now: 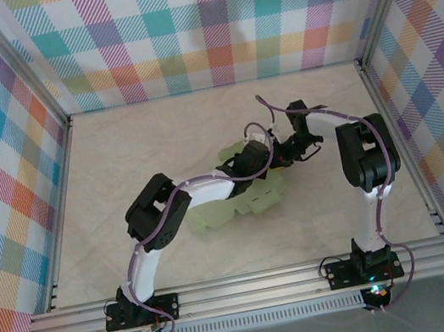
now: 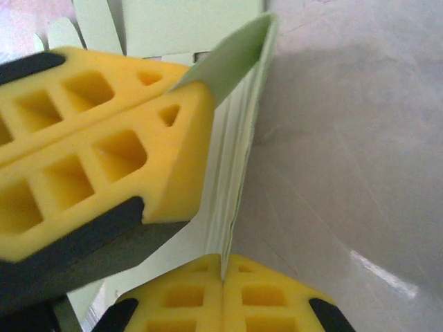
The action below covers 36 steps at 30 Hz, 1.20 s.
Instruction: Fold the paper box
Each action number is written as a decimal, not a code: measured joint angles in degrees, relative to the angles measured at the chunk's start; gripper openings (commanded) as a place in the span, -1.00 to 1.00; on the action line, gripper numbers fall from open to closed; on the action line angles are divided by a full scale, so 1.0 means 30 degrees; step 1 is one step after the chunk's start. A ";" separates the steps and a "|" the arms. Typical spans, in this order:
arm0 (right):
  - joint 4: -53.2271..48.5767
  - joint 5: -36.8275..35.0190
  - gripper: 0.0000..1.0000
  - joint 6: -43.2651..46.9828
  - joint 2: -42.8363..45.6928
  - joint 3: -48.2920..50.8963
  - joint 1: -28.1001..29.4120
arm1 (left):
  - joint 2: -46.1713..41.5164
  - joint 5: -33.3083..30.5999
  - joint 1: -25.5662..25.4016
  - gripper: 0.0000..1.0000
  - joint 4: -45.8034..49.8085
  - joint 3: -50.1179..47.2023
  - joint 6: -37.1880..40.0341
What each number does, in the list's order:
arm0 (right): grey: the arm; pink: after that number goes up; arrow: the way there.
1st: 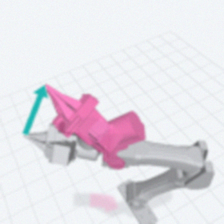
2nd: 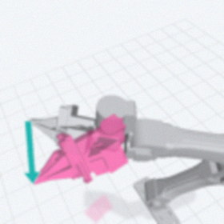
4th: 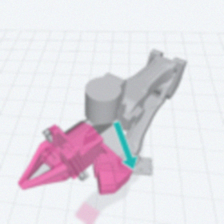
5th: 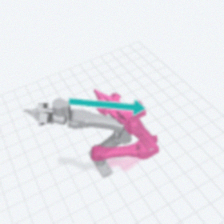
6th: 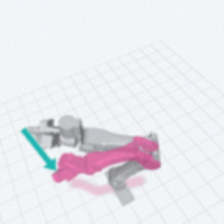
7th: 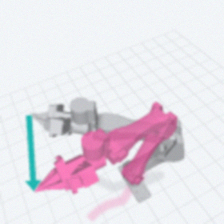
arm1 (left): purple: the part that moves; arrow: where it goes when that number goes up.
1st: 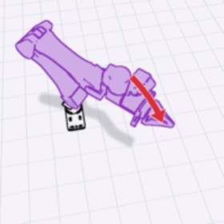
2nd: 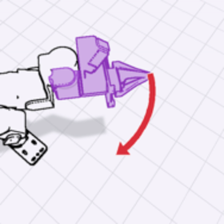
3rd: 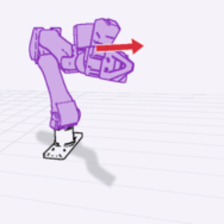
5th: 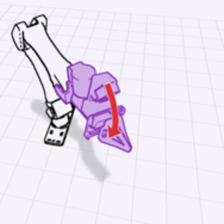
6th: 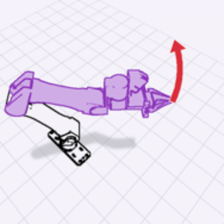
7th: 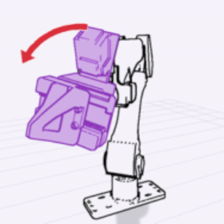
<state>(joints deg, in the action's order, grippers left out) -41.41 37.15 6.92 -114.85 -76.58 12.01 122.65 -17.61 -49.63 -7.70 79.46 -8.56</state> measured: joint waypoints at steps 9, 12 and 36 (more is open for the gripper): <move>0.0226 -0.0138 -1.00 0.0255 0.0000 0.0000 -0.0117 | -0.0007 0.9413 0.3220 -0.38 -0.0328 0.0087 0.1734; 0.0291 0.0197 -1.00 0.0495 0.0000 -0.0015 -0.0022 | -0.0007 1.1089 0.3898 -0.25 0.0182 0.0197 0.2244; -0.0073 0.0277 -1.00 0.0561 0.0000 -0.0277 0.0022 | -0.1158 1.2502 0.4583 -0.51 -0.0073 -0.1100 0.4226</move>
<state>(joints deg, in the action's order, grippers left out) -41.63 37.98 8.60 -114.85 -77.41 12.08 119.17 19.90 -35.88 -7.92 76.16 4.12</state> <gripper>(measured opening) 0.046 0.254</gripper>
